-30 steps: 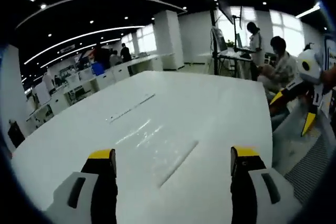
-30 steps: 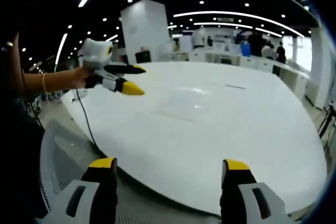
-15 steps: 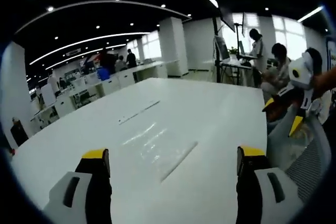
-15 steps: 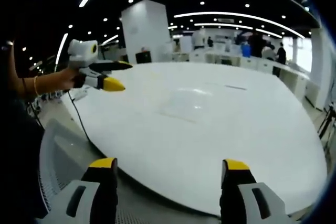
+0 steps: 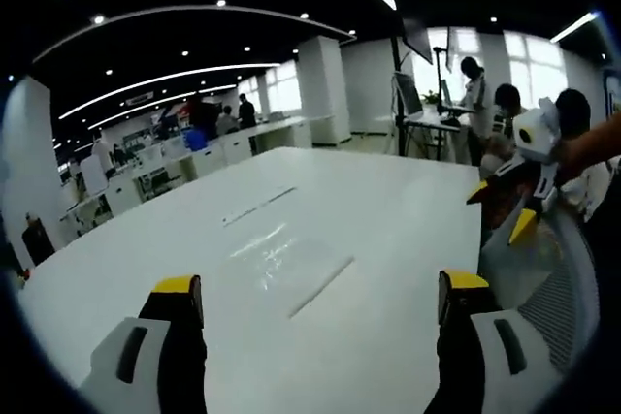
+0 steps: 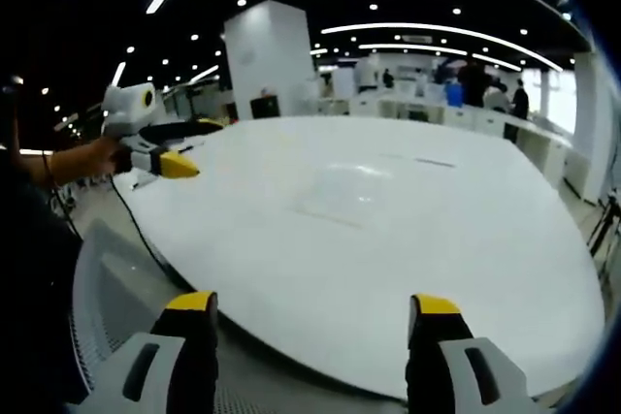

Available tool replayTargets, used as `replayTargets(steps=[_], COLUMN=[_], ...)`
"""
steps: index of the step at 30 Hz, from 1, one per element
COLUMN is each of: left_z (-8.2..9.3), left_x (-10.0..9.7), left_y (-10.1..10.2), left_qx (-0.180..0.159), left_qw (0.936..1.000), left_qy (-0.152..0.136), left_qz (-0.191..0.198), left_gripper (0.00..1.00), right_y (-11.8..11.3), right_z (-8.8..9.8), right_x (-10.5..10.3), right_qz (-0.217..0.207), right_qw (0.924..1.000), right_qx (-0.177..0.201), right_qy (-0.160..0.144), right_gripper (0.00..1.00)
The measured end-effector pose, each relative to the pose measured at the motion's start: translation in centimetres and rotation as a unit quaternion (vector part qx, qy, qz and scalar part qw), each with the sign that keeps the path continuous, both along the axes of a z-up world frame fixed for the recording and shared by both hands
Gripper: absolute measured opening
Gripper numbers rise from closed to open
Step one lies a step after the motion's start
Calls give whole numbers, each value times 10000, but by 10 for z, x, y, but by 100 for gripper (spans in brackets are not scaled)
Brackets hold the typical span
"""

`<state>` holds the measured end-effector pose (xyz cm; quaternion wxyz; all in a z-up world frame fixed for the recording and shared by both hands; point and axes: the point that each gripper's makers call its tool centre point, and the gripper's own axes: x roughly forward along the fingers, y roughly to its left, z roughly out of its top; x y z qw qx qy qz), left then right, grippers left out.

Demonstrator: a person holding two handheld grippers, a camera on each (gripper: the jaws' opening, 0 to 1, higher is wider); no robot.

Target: Open the resealable bag by pulling the two sides of the seal apart until the entire bag opening is separated and visibly accessible.

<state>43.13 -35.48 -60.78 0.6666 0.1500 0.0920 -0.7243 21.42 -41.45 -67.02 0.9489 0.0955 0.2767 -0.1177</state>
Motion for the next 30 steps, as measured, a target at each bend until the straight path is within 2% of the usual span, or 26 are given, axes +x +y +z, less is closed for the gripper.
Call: replayTargets(steps=[9,12,17,22,30], left_z=[-16,-22,-28,-40,-38], left_x=[-4,-4,-4,-3,-9], left_y=[19,26,37,49,55], left_qx=[127,166,165,255,176], left_qw=[9994,9980,9962,9939,9939], left_qy=[279,529,697,831,886], left_qz=[174,293,491,675,630], left_gripper=[99,99,99,99,100], right_y=[1,2,1,1,-2], right_z=[0,-1,-1,0,3], right_x=[-1,0,0,-1,0], right_qz=[14,36,17,3,-85], right_qw=[10000,10000,10000,10000,9999], right_qx=[4,6,1,-13,-65], right_qy=[4,21,11,4,-58], right_gripper=[79,79,78,78,79])
